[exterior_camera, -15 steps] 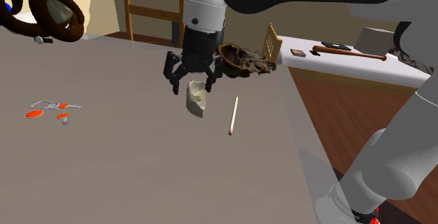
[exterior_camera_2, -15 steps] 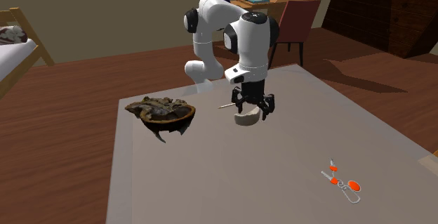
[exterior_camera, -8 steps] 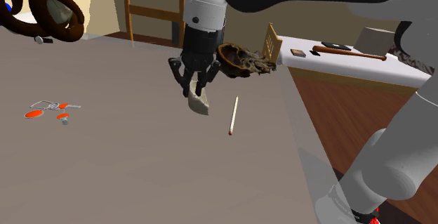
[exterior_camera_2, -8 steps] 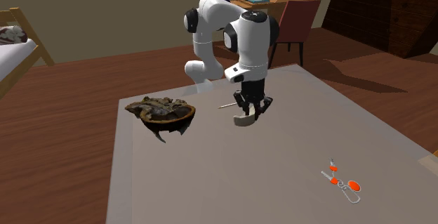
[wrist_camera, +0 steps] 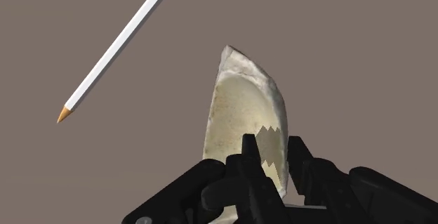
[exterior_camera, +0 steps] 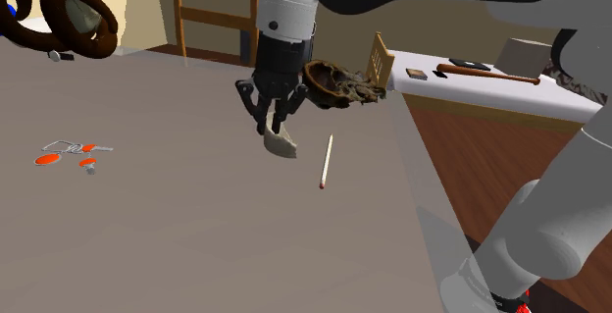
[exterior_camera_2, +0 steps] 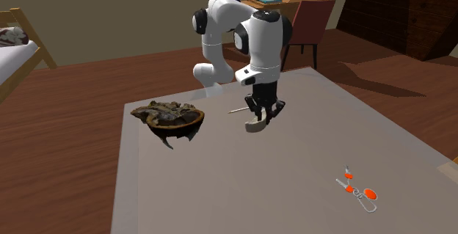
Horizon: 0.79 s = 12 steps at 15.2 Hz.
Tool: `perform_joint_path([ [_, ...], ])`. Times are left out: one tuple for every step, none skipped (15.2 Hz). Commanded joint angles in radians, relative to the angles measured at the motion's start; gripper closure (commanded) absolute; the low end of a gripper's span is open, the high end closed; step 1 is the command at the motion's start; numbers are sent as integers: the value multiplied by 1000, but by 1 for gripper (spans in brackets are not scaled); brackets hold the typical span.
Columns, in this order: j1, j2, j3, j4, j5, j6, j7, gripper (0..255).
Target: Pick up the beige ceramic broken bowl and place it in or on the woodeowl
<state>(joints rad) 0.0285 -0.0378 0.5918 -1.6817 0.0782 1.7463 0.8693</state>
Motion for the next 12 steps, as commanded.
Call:
perform_joint_path([
  [0, 10, 1, 23, -4, -21, 3, 255],
  [0, 13, 1, 39, -6, -35, 6, 255],
  [1, 17, 2, 57, -8, -49, 8, 255],
  [1, 20, 2, 74, -11, -63, 10, 255],
  [2, 25, 3, 92, -13, -77, 12, 255],
  [3, 29, 4, 110, -16, -91, 15, 255],
  [4, 34, 5, 129, -19, -106, 18, 255],
  [5, 39, 6, 148, -22, -120, 21, 255],
  [6, 45, 7, 167, -26, -135, 24, 255],
  [7, 51, 8, 187, -29, -150, 27, 255],
  [9, 57, 10, 208, -33, -165, 30, 255],
  [11, 64, 11, 229, -37, -180, 33, 255],
])
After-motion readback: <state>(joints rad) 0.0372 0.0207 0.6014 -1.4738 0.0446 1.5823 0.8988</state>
